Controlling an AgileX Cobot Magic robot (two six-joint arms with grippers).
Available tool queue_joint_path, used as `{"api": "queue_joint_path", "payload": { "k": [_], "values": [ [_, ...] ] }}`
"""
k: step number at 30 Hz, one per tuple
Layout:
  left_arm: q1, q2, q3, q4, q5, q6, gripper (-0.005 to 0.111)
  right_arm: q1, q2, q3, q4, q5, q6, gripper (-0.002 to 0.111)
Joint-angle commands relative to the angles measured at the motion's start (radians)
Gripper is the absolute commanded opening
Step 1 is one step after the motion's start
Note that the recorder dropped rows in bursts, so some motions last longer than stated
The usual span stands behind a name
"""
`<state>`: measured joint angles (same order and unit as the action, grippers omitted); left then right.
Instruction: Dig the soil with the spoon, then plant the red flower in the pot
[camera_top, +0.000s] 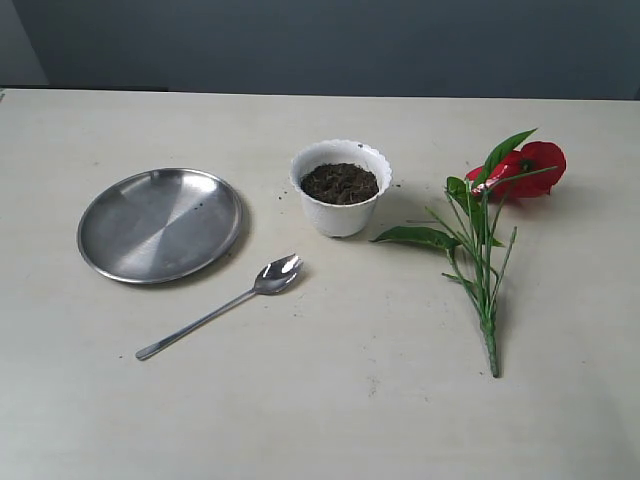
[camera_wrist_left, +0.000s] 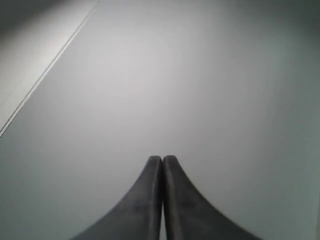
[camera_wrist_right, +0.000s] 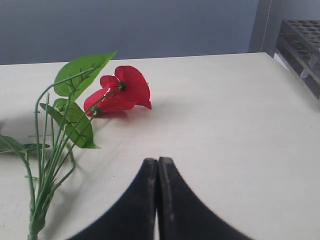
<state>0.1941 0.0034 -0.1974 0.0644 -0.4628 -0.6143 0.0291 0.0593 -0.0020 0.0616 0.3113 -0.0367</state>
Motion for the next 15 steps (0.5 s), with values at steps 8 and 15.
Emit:
{"api": "queue_joint_path", "payload": {
  "k": [8, 15],
  "values": [
    [-0.007, 0.657, -0.617, 1.680, -0.215, -1.205, 0.047, -0.006, -0.003, 0.002, 0.000, -0.007, -0.006, -0.001],
    [-0.007, 0.955, -0.696, 1.680, -0.393, -1.245, 0.061, -0.006, -0.003, 0.002, 0.000, -0.007, -0.006, -0.001]
  ]
}}
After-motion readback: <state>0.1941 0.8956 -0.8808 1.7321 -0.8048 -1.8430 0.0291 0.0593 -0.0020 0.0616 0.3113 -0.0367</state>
